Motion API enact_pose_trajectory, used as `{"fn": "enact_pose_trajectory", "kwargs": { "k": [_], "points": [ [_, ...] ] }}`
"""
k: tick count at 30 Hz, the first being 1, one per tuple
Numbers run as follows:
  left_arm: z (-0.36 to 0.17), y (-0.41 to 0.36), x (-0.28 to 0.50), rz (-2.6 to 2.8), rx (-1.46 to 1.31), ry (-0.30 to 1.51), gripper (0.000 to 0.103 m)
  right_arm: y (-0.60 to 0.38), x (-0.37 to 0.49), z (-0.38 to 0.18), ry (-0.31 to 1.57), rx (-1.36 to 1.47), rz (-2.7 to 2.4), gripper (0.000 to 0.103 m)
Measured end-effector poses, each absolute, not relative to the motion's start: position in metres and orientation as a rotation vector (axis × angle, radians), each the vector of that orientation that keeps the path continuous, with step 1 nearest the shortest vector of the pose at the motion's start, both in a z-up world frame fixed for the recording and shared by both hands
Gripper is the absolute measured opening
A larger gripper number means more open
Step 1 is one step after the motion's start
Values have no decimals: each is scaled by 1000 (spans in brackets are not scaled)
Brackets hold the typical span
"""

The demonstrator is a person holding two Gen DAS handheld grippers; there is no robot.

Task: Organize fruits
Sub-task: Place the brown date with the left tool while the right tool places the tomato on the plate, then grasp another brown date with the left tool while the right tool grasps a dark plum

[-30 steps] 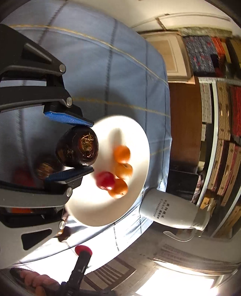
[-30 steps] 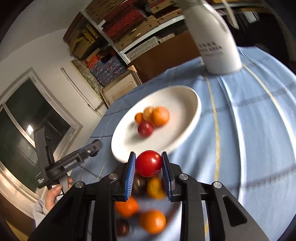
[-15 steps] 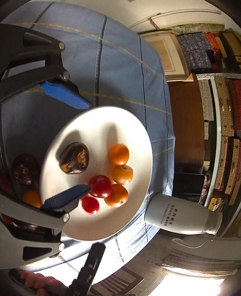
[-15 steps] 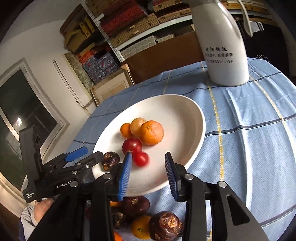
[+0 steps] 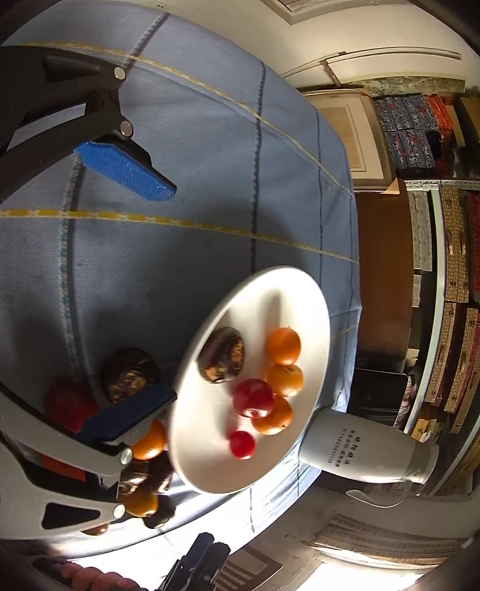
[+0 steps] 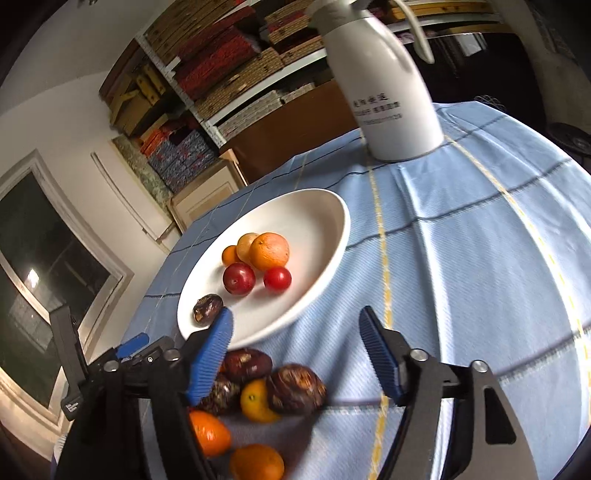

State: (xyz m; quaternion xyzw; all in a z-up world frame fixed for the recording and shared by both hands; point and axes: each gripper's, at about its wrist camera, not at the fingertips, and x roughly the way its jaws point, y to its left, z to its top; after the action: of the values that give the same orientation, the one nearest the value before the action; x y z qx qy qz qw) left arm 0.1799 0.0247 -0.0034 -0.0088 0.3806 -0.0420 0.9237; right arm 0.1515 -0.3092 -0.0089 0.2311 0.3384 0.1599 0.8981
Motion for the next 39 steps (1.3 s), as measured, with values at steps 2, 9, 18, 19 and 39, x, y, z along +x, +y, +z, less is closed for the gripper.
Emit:
{"fn": "enact_pose_trajectory", "kwargs": {
  "k": [2, 9, 18, 19, 39],
  "points": [
    [-6, 23, 174, -91, -5, 790, 98, -313, 148, -12, 712, 496, 324, 74],
    [-15, 2, 172, -121, 88, 814, 98, -316, 144, -18, 726, 510, 320, 75],
    [-24, 3, 192, -225, 44, 904, 99, -314, 147, -20, 745, 511, 312, 76],
    [-22, 11, 191, -203, 43, 893, 99, -315, 147, -20, 745, 514, 310, 76],
    [-21, 19, 172, -92, 119, 849, 98, -307, 135, -20, 751, 465, 337, 76]
  ]
}}
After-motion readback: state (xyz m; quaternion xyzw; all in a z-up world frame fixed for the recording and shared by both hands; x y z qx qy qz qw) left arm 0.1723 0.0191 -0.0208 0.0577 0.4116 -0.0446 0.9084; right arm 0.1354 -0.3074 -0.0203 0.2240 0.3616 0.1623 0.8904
